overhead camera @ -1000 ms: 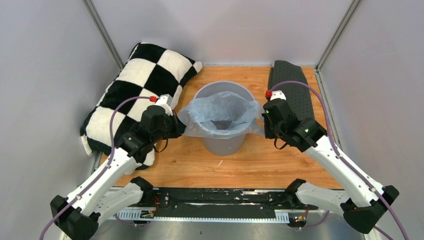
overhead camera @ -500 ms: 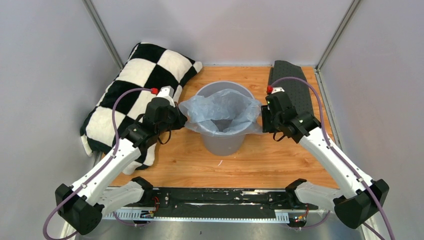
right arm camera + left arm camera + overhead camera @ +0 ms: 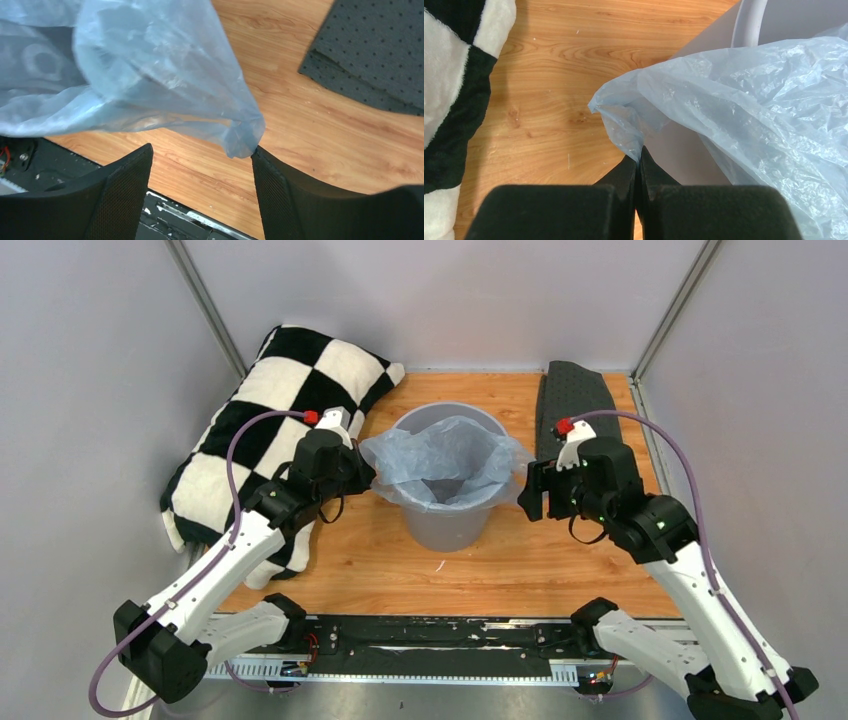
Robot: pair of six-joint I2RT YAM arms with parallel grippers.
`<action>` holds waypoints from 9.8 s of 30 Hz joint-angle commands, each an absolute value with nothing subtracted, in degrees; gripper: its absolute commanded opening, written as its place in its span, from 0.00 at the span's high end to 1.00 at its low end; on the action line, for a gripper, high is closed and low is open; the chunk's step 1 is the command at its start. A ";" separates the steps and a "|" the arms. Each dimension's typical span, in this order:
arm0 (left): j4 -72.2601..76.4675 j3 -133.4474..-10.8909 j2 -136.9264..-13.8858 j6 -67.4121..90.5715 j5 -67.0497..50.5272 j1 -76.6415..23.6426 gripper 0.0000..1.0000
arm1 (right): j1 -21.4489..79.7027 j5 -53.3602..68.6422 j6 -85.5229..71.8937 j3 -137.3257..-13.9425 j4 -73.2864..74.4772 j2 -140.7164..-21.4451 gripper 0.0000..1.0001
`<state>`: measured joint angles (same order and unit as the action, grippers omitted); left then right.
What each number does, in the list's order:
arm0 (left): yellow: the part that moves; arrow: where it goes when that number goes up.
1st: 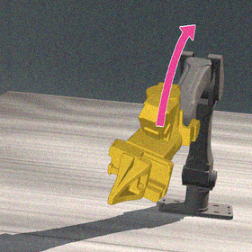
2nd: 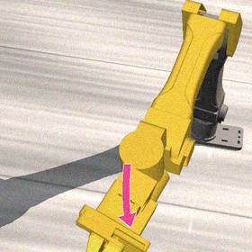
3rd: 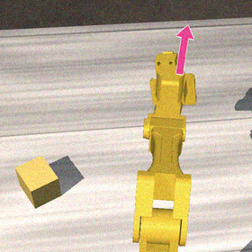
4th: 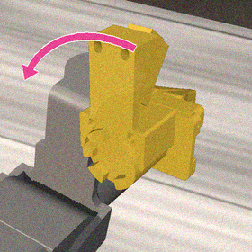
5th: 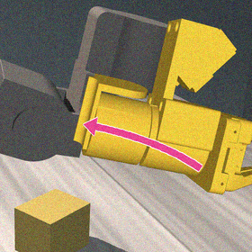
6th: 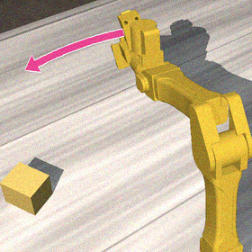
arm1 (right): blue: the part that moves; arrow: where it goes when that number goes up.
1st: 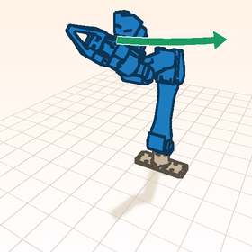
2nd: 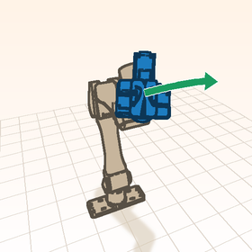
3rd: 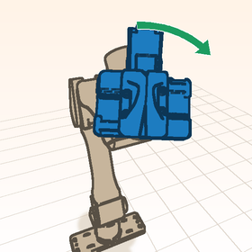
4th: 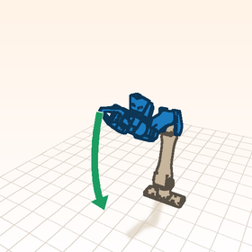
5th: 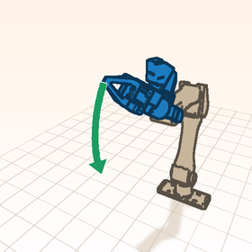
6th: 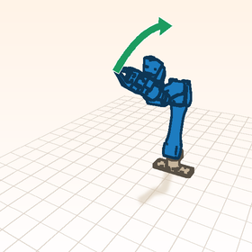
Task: Put the trash bags into the trash bin
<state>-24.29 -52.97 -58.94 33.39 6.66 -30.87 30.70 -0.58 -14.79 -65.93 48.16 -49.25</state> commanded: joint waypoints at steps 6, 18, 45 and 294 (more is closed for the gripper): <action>-24.43 -52.65 -58.67 33.29 6.55 -30.49 1.00 | 30.10 1.52 -7.85 -76.90 51.62 -48.40 0.24; -25.10 -52.46 -58.11 32.74 6.27 -30.50 1.00 | 30.14 -3.86 -2.35 -91.26 53.73 -55.56 0.22; -25.43 -52.28 -57.85 31.56 6.22 -30.45 1.00 | 29.86 12.87 9.98 -105.50 48.68 -88.59 0.61; -5.99 -34.49 -72.21 40.35 2.27 -33.93 1.00 | 14.93 13.25 -48.79 -28.98 -4.35 -63.81 0.71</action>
